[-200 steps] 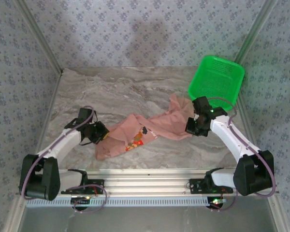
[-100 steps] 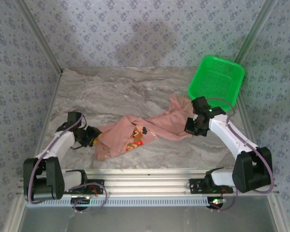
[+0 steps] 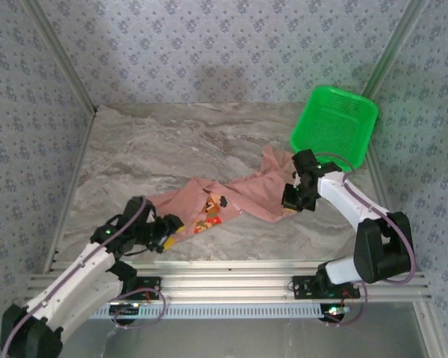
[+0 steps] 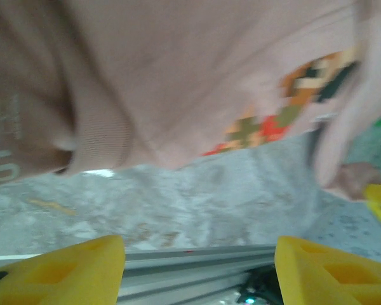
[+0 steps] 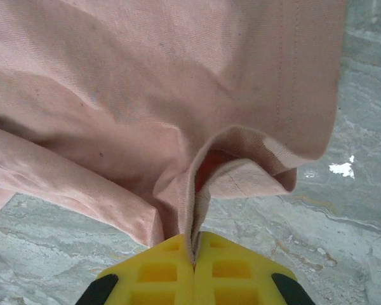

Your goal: Fold and stack the t-shirts

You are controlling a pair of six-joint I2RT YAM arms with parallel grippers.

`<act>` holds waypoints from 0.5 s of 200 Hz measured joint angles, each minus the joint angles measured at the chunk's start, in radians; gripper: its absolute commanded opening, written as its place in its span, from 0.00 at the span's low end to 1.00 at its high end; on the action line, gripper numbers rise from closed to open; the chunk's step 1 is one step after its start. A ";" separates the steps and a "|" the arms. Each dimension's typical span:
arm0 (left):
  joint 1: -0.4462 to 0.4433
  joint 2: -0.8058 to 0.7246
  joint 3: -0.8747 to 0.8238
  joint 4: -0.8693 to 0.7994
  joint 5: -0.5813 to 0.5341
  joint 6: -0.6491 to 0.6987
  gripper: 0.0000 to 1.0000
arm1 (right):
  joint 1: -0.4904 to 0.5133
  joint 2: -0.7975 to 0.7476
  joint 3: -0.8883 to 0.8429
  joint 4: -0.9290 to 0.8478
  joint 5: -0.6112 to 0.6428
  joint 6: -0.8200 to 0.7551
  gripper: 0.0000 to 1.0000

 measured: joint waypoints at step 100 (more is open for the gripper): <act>-0.109 0.332 -0.016 0.396 -0.165 -0.233 0.51 | -0.017 0.020 0.008 0.005 -0.046 -0.066 0.00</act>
